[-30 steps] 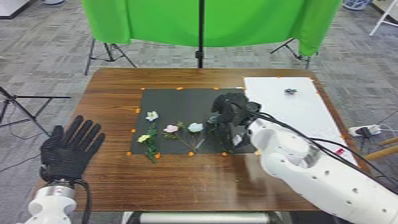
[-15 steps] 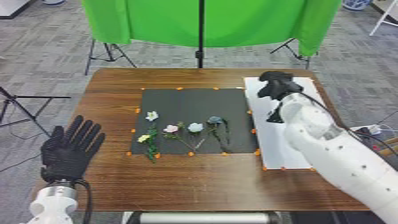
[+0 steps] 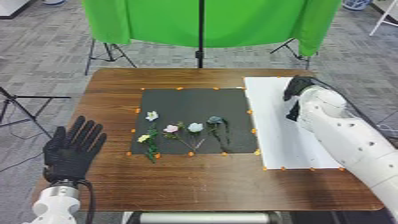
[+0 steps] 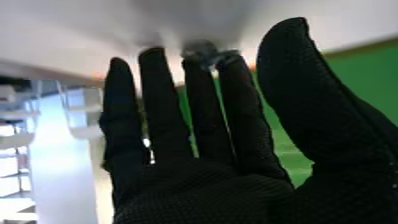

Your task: Arrange flowers

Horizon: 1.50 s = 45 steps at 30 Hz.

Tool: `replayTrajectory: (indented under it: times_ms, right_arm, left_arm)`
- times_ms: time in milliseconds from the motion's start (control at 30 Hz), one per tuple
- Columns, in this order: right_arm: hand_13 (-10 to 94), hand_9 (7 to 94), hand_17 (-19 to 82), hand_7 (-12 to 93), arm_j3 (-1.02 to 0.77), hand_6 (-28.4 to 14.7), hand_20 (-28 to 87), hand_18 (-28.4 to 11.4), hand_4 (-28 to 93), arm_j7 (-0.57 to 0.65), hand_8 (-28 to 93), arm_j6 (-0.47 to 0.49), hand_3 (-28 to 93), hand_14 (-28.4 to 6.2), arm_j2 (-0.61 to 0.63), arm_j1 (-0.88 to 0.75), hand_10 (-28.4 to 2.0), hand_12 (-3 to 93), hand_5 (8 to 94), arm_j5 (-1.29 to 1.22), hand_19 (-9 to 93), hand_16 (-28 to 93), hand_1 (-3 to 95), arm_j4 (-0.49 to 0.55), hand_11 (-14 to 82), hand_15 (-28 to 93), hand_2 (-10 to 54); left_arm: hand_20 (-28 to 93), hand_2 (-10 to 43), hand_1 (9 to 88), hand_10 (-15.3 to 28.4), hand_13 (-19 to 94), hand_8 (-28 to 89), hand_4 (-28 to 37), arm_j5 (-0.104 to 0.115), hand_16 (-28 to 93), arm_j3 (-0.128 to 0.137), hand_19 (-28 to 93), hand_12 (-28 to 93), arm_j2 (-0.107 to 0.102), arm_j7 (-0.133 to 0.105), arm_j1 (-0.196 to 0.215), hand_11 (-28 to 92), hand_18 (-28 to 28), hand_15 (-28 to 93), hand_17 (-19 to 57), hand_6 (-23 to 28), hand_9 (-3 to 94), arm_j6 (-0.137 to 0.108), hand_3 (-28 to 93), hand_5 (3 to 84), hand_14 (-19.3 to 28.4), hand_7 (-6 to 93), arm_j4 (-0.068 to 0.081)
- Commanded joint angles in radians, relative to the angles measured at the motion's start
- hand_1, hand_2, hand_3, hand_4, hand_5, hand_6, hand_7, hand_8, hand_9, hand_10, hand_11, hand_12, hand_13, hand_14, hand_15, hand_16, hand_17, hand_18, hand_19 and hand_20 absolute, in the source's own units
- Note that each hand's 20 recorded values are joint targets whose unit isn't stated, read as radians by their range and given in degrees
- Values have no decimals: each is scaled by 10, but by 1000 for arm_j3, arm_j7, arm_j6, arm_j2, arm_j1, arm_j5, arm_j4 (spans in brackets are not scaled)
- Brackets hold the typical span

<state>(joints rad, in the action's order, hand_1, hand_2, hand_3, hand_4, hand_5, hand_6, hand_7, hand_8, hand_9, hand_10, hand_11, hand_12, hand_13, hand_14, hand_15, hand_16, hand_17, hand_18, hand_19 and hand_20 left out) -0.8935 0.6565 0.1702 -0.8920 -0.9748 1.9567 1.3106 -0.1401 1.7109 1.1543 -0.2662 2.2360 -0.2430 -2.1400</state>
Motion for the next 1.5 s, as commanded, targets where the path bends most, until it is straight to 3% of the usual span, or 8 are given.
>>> replayTrajectory:
  times_ms: [33, 133, 267, 433, 600, 833, 1400, 1500]
  right_arm:
    - [551, 548, 194, 180, 43, -2, 194, -200, -283, 5, -144, -129, 744, -113, -6, -56, -117, 109, 537, 74, 630, 175, 502, -13, 140, 269, -94]
    - [599, 633, 212, 193, 77, 0, 215, -191, -282, 6, -126, -224, 716, -87, 1, -57, -120, 138, 603, 113, 656, 216, 550, -36, 166, 302, -94]
    - [671, 798, 238, 283, 89, 1, 268, -185, -282, -1, -40, -311, 626, -66, 16, -80, -100, 344, 716, 145, 676, 359, 631, -27, 89, 297, -81]
    - [700, 839, 251, 316, 62, 1, 292, -188, -282, -74, -22, -477, 642, -69, 87, -166, -100, 399, 752, 177, 687, 401, 638, 112, 114, 329, -91]
    - [701, 842, 253, 319, -2, -2, 297, -192, -283, -173, -27, -445, 673, -70, 150, -252, -103, 398, 756, 142, 689, 396, 623, 334, 112, 337, -94]
    - [698, 841, 252, 318, 15, -1, 293, -193, -283, -241, -28, -379, 684, -69, 146, -289, -102, 391, 755, 100, 680, 393, 616, 476, 106, 333, -95]
    - [699, 844, 248, 305, 73, 1, 298, -195, -283, -298, -26, -385, 686, -68, 127, -392, -100, 385, 758, 102, 682, 393, 609, 570, 99, 331, -95]
    - [698, 839, 247, 302, 75, 1, 298, -195, -283, -296, -26, -354, 684, -65, 120, -392, -100, 384, 754, 109, 682, 393, 609, 566, 95, 330, -95]
  left_arm:
    - [140, 121, 276, 148, 270, -72, -282, 39, -42, -20, 258, 109, -3, 7, -5, 176, 126, 295, -40, 96, 363, -39, 768, 439, 144, 61, 2]
    - [142, 122, 275, 151, 271, -73, -282, 31, -44, -19, 262, 110, -7, 13, -12, 182, 126, 302, -41, 96, 365, -37, 768, 441, 145, 62, 6]
    - [142, 123, 275, 151, 271, -74, -283, 25, -48, -9, 263, 109, -10, 17, -14, 184, 126, 306, -40, 96, 365, -27, 769, 442, 146, 63, 7]
    - [141, 123, 274, 150, 271, -73, -283, 15, -51, -6, 264, 107, -15, 18, -20, 183, 126, 308, -40, 97, 365, -15, 769, 442, 146, 62, 7]
    - [141, 123, 274, 150, 271, -73, -283, 11, -51, 3, 264, 107, -16, 9, -12, 182, 126, 307, -40, 96, 364, -8, 769, 440, 146, 62, 3]
    - [140, 122, 273, 150, 270, -73, -283, 9, -51, 6, 264, 107, -11, 8, -8, 181, 126, 305, -40, 96, 363, -3, 771, 439, 146, 61, -3]
    - [140, 123, 275, 149, 270, -72, -283, 11, -49, 4, 263, 109, -8, 15, -7, 178, 126, 304, -41, 95, 362, -14, 768, 437, 146, 60, -3]
    - [140, 125, 275, 149, 270, -72, -283, -36, -49, 1, 263, 109, -11, 33, -19, 179, 126, 304, -40, 95, 363, -25, 767, 438, 146, 60, -1]
